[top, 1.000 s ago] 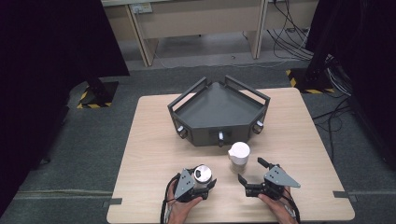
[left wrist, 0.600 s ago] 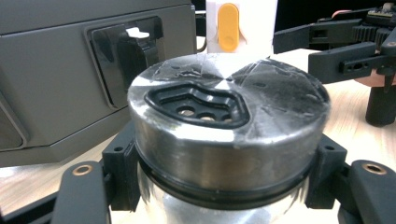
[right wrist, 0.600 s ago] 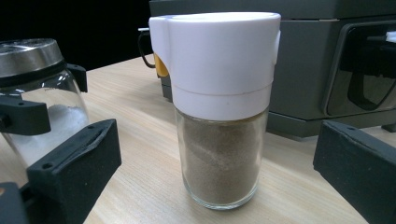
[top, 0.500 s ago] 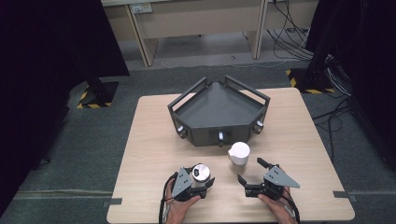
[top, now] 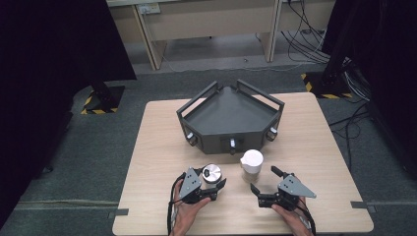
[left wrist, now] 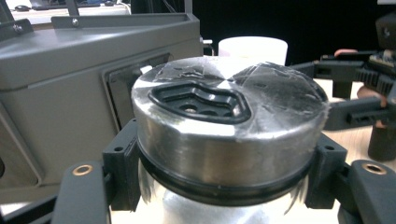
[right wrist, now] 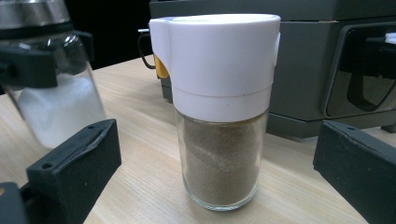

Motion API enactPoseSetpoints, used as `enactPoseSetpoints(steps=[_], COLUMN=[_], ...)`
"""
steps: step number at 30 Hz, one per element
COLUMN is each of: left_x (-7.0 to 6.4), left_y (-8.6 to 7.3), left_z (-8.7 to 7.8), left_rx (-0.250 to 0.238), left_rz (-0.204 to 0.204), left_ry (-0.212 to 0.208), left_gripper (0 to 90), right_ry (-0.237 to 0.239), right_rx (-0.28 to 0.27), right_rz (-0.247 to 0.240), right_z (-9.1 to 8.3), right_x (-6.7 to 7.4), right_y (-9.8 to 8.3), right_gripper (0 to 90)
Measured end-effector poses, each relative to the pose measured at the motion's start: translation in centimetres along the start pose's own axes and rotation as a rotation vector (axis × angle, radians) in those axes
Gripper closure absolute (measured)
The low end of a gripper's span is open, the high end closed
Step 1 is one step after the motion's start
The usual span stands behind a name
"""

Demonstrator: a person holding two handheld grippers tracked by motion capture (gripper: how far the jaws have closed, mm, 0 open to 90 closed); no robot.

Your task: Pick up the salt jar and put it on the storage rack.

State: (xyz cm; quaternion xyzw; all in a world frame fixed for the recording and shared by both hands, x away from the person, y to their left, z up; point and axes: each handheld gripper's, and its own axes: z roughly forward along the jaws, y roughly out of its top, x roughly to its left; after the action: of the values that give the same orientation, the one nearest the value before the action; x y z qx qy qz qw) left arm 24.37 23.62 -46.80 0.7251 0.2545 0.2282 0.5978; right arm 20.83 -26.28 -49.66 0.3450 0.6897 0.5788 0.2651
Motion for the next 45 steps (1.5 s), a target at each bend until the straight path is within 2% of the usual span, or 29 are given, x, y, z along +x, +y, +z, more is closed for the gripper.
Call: enactPoseSetpoints(steps=[4, 17, 24, 28, 37, 45], left_x=[0.3, 2.0, 2.7, 3.4, 4.8, 5.7], left_y=[0.8, 3.6, 5.2, 6.1, 8.1, 10.3], left_z=[0.4, 1.0, 1.4, 1.7, 2.4, 3.2], left_rx=[0.001, -0.019, -0.014, -0.019, -0.030, -0.027], left_rz=[0.005, -0.028, -0.017, -0.026, -0.051, -0.028], left_ry=[-0.005, 0.005, 0.014, 0.014, 0.047, 0.065], left_gripper=[30.5, 30.4, 30.5, 30.5, 30.5, 30.5], right_ry=[0.001, 0.004, 0.003, 0.004, 0.002, 0.007], right_rx=[-0.001, -0.003, -0.003, -0.006, -0.005, -0.003], right_rz=[-0.002, -0.003, 0.000, -0.003, 0.002, 0.003], right_z=[0.0, -0.1, -0.1, -0.1, -0.1, 0.0], right_x=[0.0, 0.0, 0.0, 0.0, 0.0, 0.0], right_y=[0.0, 0.1, 0.0, 0.1, 0.1, 0.1], right_gripper=[0.9, 0.9, 0.9, 0.9, 0.9, 0.9])
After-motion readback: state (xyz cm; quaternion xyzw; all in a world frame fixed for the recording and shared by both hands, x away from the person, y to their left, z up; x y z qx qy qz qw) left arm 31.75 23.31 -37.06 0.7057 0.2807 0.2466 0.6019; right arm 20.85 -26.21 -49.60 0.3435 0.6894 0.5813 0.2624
